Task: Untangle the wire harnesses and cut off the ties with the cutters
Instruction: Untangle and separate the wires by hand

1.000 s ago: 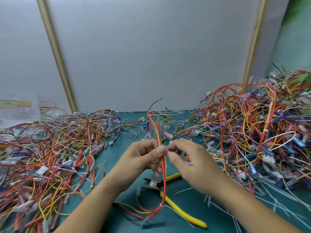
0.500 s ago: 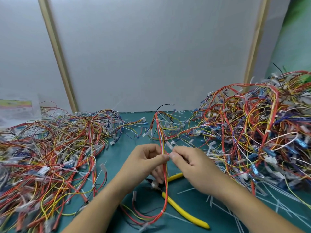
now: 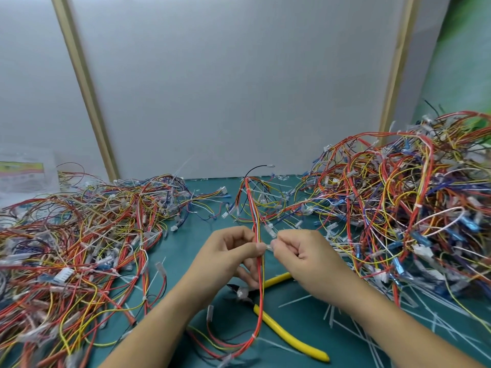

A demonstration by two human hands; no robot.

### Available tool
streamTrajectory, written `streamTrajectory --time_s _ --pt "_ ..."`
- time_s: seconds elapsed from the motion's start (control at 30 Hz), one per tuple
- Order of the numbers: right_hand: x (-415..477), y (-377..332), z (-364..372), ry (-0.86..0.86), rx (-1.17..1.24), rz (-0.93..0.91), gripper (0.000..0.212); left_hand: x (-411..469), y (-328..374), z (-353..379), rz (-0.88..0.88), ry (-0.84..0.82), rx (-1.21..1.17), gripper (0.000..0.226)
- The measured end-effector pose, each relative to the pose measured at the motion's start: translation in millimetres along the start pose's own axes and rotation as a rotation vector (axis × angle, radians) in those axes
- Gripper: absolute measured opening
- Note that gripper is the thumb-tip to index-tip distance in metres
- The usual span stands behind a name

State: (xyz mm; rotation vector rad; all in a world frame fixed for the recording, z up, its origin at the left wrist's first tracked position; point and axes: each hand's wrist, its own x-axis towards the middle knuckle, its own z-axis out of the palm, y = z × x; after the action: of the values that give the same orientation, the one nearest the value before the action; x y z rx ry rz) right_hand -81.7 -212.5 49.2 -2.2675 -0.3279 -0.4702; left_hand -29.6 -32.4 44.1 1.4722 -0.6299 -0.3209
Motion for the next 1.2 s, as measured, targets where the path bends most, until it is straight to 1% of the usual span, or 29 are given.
streamTrajectory --time_s 0.07,0.17,0.2,0.27,0.33,0.37,0.4,0.47,0.53,0.6,0.63,0.7,0.73,0.77,0.83,0.9,0.97,1.07,1.2 --pt "-0.5 2.2 -2.2 0.013 0.132 0.053 0.044 -1.0 1.6 -2.6 0.024 0.007 -0.045 0.014" --pt "-0.1 -4.3 -5.2 0.004 0.301 0.17 0.037 1.1 4.5 -7.2 0.072 0.107 -0.202 0.015" --pt "-0.7 -7.6 -5.0 -0.043 0.36 0.216 0.037 1.9 5.3 -8.8 0.083 0.143 -0.256 0.015" --pt "-3.5 -13.0 -2.1 -0.238 0.513 0.284 0.041 3.6 5.3 -11.9 0.1 0.201 -0.333 0.016" --pt "-8.3 -19.4 1.5 -0.437 0.592 0.257 0.037 4.6 4.6 -13.5 0.104 0.236 -0.367 0.015" --pt "-10.2 -22.0 3.0 -0.487 0.601 0.217 0.03 4.8 4.4 -13.2 0.106 0.247 -0.373 0.015" --pt "-11.3 -23.7 4.1 -0.499 0.611 0.175 0.024 4.9 4.2 -12.5 0.107 0.255 -0.373 0.015" --pt "-10.9 -23.8 4.8 -0.443 0.636 0.115 0.019 5.1 4.5 -9.1 0.101 0.266 -0.33 0.018" --pt "-8.1 -21.5 3.0 -0.321 0.638 0.099 0.023 4.4 4.8 -5.9 0.094 0.264 -0.191 0.03" --pt "-4.2 -16.1 -0.8 -0.168 0.631 0.124 0.032 2.1 5.1 -3.7 0.076 0.182 -0.085 0.043" --pt "-3.0 -14.1 -2.7 -0.107 0.633 0.14 0.036 0.3 5.4 -2.6 0.064 0.094 -0.051 0.043" --pt "-2.0 -12.4 -3.9 -0.025 0.652 0.164 0.036 -4.2 5.8 0.3 0.059 -0.086 0.027 0.03" --pt "-1.8 -12.6 -3.3 -0.001 0.666 0.177 0.036 -5.8 5.8 1.6 0.064 -0.131 0.041 0.023" --pt "-1.4 -13.6 -2.7 0.019 0.69 0.196 0.038 -6.8 5.8 2.3 0.068 -0.142 0.038 0.019" --pt "0.1 -15.3 -4.2 0.047 0.728 0.236 0.043 -6.7 6.6 1.5 0.072 -0.114 0.018 0.016" --pt "1.3 -14.9 -9.5 0.046 0.673 0.248 0.034 -5.8 8.7 -0.4 0.076 -0.058 -0.03 0.012" --pt "1.2 -12.4 -13.4 0.001 0.57 0.217 0.022 -4.5 9.3 -2.3 0.071 -0.014 -0.071 0.009" --pt "-1.1 -12.2 -9.2 -0.095 0.477 0.146 0.022 -4.5 7.3 -1.3 0.069 -0.028 -0.035 0.014" --pt "-0.6 -9.1 -4.7 -0.088 0.329 0.058 0.02 -4.5 7.9 1.5 0.059 -0.014 0.01 0.022"
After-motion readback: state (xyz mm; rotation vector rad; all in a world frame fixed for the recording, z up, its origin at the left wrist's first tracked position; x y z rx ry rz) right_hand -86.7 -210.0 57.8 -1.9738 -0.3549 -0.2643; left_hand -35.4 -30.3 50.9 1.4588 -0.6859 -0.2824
